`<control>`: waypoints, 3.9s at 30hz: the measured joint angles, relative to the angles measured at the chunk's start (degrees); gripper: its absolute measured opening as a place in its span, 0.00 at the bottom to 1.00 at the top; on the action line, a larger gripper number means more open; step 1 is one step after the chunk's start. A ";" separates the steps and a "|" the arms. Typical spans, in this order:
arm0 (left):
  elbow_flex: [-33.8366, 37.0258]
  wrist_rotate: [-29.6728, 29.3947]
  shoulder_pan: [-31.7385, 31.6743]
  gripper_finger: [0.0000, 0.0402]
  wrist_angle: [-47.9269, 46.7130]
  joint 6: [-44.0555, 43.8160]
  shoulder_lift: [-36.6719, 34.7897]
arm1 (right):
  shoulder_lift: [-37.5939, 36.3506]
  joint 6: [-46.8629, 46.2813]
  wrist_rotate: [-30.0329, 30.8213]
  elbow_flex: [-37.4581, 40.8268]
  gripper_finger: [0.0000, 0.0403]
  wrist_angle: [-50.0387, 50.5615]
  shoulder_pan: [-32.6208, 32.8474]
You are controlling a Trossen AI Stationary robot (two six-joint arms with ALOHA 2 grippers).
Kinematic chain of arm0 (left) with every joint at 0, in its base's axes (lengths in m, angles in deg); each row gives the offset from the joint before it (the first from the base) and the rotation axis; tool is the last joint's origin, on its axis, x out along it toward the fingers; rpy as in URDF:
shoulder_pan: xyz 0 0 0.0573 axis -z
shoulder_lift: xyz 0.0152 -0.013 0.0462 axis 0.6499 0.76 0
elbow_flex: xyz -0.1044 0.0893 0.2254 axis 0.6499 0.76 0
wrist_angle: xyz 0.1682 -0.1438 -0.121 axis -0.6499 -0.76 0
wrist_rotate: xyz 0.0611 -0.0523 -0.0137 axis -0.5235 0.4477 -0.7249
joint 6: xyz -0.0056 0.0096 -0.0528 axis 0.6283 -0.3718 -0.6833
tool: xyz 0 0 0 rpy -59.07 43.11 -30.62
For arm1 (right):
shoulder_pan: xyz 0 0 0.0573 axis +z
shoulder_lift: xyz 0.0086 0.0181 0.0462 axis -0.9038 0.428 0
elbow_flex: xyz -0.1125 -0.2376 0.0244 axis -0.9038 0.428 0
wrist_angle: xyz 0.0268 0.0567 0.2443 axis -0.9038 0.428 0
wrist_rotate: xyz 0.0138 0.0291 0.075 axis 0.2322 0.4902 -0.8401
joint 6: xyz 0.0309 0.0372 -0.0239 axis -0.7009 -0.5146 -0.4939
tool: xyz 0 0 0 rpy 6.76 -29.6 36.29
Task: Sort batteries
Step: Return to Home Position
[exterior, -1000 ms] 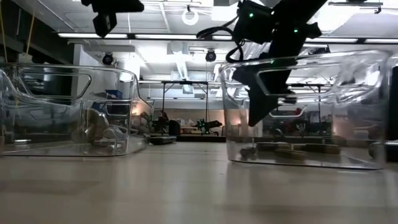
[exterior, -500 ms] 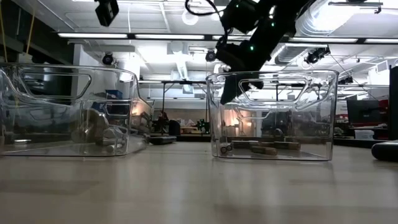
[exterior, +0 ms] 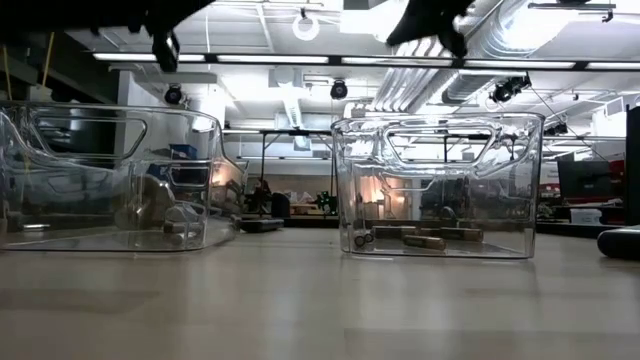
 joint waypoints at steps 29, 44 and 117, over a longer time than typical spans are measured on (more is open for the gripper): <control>20.11 4.31 -12.37 0.00 14.00 -10.23 -9.61 | -25.80 -3.32 -3.48 34.16 0.00 -34.00 4.28; 20.10 4.31 -12.34 0.00 8.21 -10.60 -11.72 | -26.61 8.12 -21.14 59.69 0.00 -62.58 -9.56; 20.11 6.39 -9.22 0.00 -29.38 -10.64 -44.41 | -72.16 10.97 -13.29 63.52 0.00 -30.62 -5.45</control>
